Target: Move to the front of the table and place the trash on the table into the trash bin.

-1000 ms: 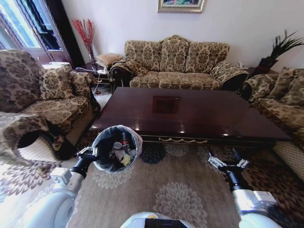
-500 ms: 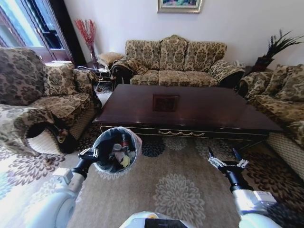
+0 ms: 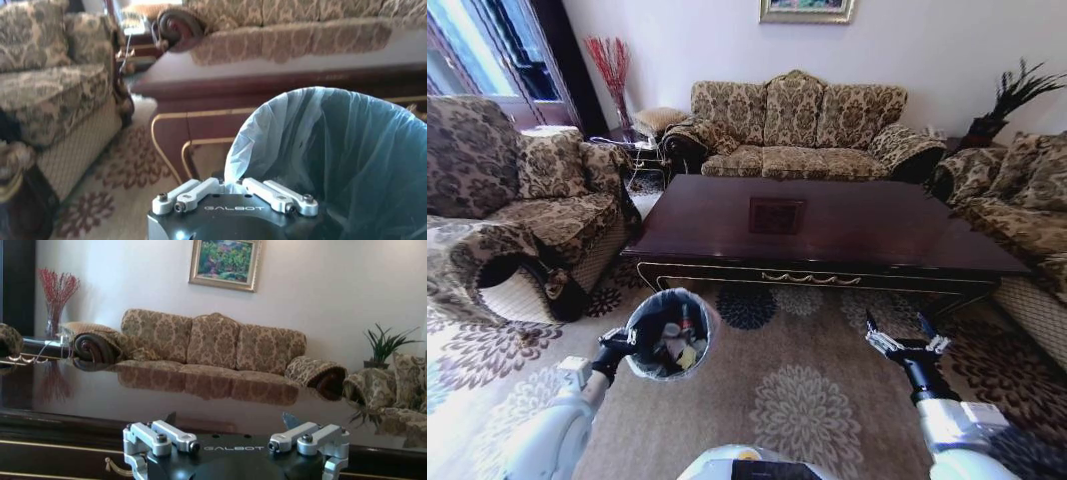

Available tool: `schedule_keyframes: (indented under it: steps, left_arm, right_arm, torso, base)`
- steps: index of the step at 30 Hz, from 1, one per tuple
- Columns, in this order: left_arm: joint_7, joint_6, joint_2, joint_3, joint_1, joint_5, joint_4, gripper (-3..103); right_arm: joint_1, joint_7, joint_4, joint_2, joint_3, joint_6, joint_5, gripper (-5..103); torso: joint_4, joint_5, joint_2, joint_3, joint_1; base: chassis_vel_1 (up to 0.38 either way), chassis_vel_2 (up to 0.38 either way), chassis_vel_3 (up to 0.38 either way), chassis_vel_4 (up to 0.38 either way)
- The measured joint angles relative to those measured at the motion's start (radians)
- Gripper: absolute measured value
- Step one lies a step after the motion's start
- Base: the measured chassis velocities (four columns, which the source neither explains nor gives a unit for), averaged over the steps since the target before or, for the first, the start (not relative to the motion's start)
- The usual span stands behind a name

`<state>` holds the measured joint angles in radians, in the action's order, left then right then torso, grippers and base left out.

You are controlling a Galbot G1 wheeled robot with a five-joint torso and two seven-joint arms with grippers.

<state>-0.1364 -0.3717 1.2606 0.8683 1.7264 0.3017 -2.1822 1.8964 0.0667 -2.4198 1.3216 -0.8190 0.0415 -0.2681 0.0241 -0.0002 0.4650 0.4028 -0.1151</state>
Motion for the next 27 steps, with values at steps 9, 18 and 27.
schedule_keyframes:
  steps: [9,18,27]
  left_arm:
    - [-0.024,-0.043,-0.026,-0.006,-0.047,0.037,0.139,0]
    - [-0.041,-0.085,-0.058,-0.040,-0.099,0.072,0.233,0]
    - [-0.049,-0.100,-0.089,-0.039,-0.147,0.082,0.291,0]
  right_arm:
    - [0.000,0.000,0.000,0.000,0.000,0.000,0.000,100]
    - [0.000,0.000,0.000,0.000,0.000,0.000,0.000,100]
    - [0.000,0.000,0.000,0.000,0.000,0.000,0.000,100]
  torso:
    - [0.0001,0.0000,-0.036,-0.022,0.014]
    - [-0.0001,0.0000,-0.074,-0.047,0.027]
    - [-0.0001,0.0003,-0.108,-0.067,0.041]
  base:
    - [0.000,0.000,0.000,0.000]
    - [0.000,0.000,0.000,0.000]
    - [0.000,0.000,0.000,0.000]
